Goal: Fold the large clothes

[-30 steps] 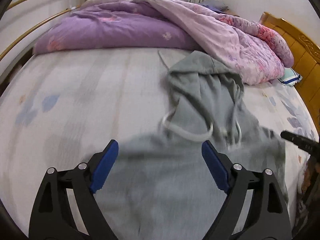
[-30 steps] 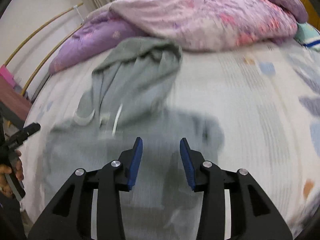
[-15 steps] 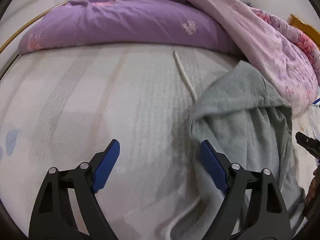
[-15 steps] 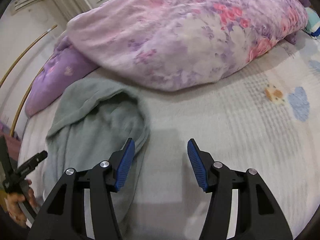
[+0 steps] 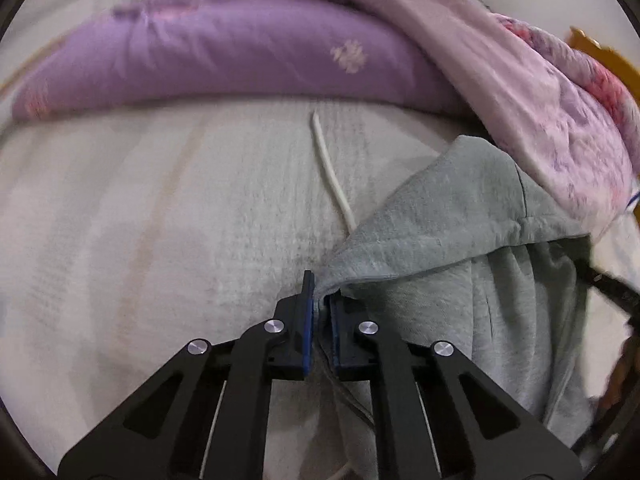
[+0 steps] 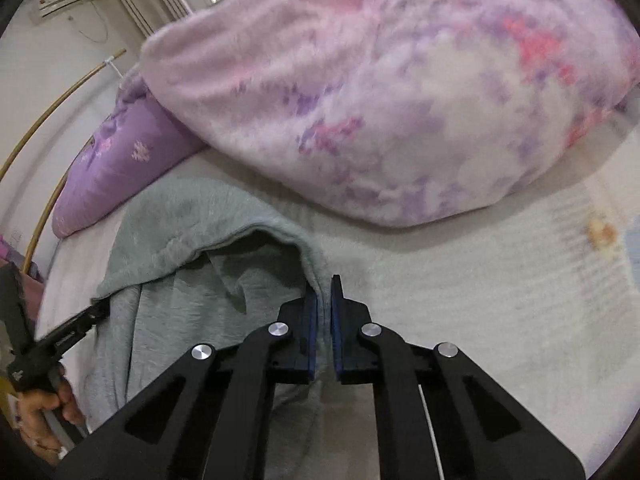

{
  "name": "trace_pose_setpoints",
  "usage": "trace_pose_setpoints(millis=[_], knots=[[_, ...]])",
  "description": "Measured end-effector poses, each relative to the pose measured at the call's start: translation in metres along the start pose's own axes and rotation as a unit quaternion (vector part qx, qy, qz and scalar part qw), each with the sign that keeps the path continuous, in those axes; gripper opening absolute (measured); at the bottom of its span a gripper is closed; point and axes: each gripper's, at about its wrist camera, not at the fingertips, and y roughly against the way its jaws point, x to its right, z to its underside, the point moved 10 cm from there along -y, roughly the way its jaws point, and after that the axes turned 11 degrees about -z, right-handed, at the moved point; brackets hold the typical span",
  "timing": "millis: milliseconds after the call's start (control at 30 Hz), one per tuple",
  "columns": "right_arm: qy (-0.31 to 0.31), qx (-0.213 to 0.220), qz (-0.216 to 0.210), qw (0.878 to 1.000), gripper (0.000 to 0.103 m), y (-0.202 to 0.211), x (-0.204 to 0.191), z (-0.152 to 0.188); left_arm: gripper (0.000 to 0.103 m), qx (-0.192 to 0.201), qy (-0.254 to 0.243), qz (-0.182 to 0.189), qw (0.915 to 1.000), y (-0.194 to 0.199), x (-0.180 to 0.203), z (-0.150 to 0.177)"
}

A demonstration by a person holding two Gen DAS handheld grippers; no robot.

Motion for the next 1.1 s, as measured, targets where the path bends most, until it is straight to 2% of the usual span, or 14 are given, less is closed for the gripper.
trace_pose_setpoints(millis=[100,133,200,300,467,533,633,767,833,933,1000,1100], knots=[[0.001,0.036,-0.029,0.999,0.005,0.032,-0.006,0.0,0.006,0.02,0.042,0.034,0.9984,0.028,-0.009,-0.008],[0.012,0.047,-0.027,0.998,0.005,0.046,-0.009,-0.001,0.006,0.028,0.048,0.042,0.9976,0.042,-0.015,-0.011],[0.006,0.06,-0.051,0.997,0.005,0.072,-0.02,0.0,0.006,0.042,0.058,0.07,0.995,0.07,-0.02,-0.009],[0.032,0.08,-0.071,0.994,0.005,0.121,-0.048,0.007,0.006,0.062,0.069,0.098,0.9909,0.118,-0.031,0.001],[0.082,0.089,-0.093,0.988,0.005,0.189,-0.101,0.027,0.006,0.089,0.061,0.131,0.9855,0.207,-0.043,0.047],[0.101,0.088,-0.094,0.986,0.006,0.22,-0.115,0.043,0.006,0.096,0.04,0.134,0.9855,0.24,-0.045,0.078],[0.128,0.083,-0.094,0.984,0.006,0.256,-0.128,0.081,0.006,0.093,0.04,0.147,0.984,0.271,-0.048,0.124],[0.144,0.047,-0.087,0.985,0.006,0.275,-0.126,0.153,0.006,0.061,0.041,0.154,0.9853,0.279,-0.052,0.196],[0.134,0.028,-0.079,0.987,0.006,0.273,-0.114,0.189,0.006,0.03,0.048,0.155,0.9863,0.273,-0.051,0.24],[0.123,-0.003,-0.046,0.991,0.01,0.258,-0.09,0.233,0.008,0.0,0.045,0.154,0.987,0.263,-0.045,0.281],[0.09,-0.041,-0.038,0.994,0.012,0.245,-0.074,0.261,0.016,-0.013,0.038,0.152,0.9875,0.26,-0.039,0.3],[0.064,-0.059,-0.033,0.996,0.016,0.242,-0.062,0.285,0.033,-0.02,0.038,0.158,0.9865,0.265,-0.038,0.312]])
